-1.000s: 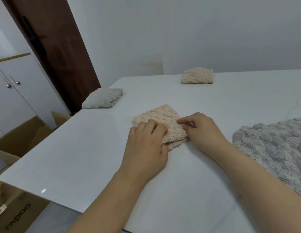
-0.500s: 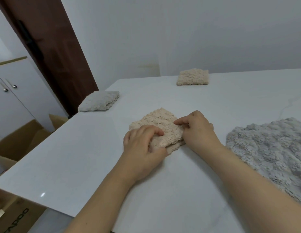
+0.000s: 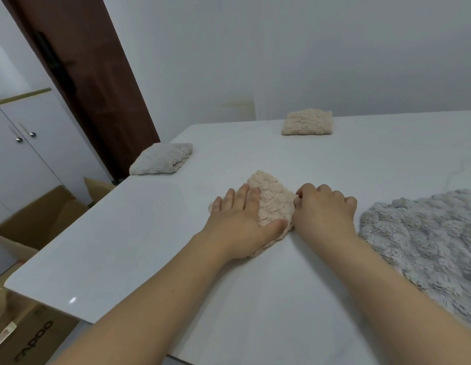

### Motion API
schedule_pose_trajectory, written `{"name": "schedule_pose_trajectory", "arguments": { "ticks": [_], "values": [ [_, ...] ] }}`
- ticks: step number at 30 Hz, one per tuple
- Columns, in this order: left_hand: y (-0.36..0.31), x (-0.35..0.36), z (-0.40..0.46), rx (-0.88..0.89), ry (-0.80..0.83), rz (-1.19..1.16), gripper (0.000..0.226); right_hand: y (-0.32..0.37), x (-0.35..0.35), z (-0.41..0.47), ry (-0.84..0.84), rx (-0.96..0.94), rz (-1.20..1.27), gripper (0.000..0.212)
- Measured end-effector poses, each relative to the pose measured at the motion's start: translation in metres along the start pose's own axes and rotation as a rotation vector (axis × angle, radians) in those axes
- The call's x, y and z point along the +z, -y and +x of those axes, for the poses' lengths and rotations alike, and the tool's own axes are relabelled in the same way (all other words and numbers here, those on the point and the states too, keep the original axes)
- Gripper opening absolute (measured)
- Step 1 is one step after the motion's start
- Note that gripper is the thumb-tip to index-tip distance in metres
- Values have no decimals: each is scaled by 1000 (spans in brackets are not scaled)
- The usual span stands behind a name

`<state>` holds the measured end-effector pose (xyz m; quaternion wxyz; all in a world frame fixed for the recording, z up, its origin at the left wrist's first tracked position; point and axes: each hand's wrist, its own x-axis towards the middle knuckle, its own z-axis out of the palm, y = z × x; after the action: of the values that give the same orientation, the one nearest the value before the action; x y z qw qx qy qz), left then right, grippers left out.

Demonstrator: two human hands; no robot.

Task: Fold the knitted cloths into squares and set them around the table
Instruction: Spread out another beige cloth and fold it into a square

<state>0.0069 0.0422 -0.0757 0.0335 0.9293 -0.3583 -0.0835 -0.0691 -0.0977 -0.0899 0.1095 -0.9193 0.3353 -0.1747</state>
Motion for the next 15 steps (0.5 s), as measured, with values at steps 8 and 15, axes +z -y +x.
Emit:
{"name": "schedule_pose_trajectory", "arguments": {
  "ticks": [8, 15],
  "values": [
    [-2, 1, -7, -58, -70, 27, 91, -2, 3, 1, 32, -59, 107, 32],
    [-14, -5, -60, -226, 53, 123, 92, 12, -8, -13, 157, -183, 121, 31]
  ]
}}
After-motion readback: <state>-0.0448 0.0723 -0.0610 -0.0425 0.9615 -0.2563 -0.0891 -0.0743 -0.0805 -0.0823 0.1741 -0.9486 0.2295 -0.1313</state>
